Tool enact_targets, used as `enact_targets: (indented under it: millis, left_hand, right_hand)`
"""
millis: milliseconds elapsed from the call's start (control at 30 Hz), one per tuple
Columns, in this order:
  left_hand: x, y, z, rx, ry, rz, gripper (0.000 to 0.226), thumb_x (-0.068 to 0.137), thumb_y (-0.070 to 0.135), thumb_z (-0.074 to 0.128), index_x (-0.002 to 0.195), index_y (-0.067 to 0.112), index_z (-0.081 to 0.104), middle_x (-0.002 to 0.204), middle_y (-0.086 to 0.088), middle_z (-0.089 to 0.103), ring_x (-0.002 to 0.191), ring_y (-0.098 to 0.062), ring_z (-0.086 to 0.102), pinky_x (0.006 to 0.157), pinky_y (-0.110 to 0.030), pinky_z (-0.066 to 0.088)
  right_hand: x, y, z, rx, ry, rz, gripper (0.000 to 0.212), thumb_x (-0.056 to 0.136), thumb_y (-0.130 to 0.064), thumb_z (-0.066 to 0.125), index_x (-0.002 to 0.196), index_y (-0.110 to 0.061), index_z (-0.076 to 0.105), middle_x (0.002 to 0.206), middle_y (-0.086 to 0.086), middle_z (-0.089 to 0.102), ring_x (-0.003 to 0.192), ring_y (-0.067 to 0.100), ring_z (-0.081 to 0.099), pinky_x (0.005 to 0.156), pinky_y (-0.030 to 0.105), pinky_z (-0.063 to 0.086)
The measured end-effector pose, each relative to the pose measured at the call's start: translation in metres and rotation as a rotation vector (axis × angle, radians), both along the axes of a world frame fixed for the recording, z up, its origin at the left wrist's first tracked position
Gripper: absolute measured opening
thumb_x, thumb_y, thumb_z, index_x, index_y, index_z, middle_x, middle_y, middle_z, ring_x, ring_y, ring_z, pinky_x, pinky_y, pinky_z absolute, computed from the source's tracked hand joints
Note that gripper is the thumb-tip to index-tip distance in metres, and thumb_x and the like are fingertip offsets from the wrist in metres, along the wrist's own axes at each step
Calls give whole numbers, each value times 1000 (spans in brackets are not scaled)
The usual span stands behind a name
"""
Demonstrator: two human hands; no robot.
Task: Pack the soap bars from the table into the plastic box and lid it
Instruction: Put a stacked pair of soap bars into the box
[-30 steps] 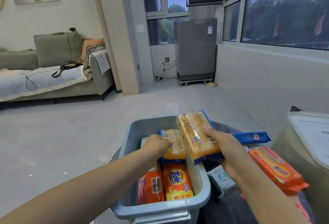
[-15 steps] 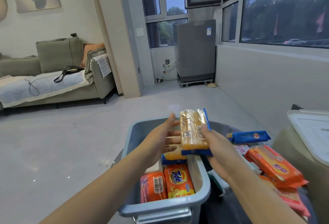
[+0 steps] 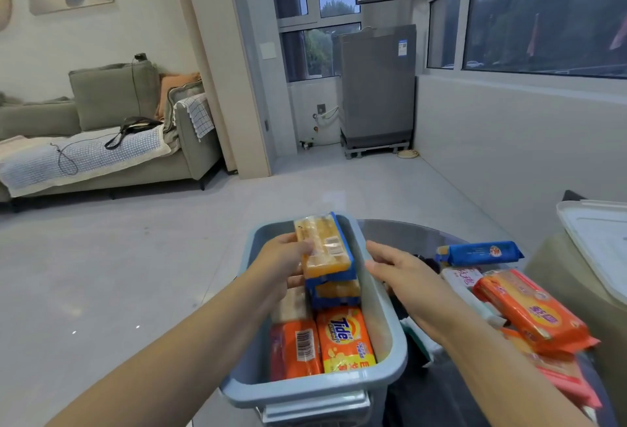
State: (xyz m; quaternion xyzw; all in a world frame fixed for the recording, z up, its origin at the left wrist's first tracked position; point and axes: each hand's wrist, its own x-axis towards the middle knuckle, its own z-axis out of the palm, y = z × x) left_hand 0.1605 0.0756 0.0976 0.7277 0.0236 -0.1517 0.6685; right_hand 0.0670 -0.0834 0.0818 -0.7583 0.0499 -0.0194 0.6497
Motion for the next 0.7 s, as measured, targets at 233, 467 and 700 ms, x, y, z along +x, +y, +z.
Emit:
enact_targets:
  millis: [233, 467, 700]
  left_hand:
    - [2, -15, -11, 199, -72, 47, 17, 87, 24, 66, 96, 10, 68, 99, -7, 72, 84, -18, 67, 71, -29, 56]
    - [0, -15, -15, 262, -77, 14, 32, 87, 33, 64, 111, 13, 64, 104, -4, 71, 92, -18, 66, 76, -29, 54]
    - [-19, -25, 0, 391, -255, 57, 62, 91, 46, 51, 143, 17, 36, 139, 1, 45, 120, -20, 49, 89, -31, 49]
  right_hand:
    - [4, 7, -14, -218, -11, -79, 50, 97, -31, 40, 144, -35, 24, 118, -11, 26, 80, -10, 38, 44, -4, 36]
    - [5, 8, -18, -227, -19, -87, 51, 97, -31, 39, 145, -31, 23, 119, -11, 27, 84, -10, 40, 50, -7, 35]
    - [-8, 3, -13, -175, -39, -61, 47, 95, -37, 43, 140, -38, 32, 120, -15, 32, 86, -10, 42, 56, 10, 36]
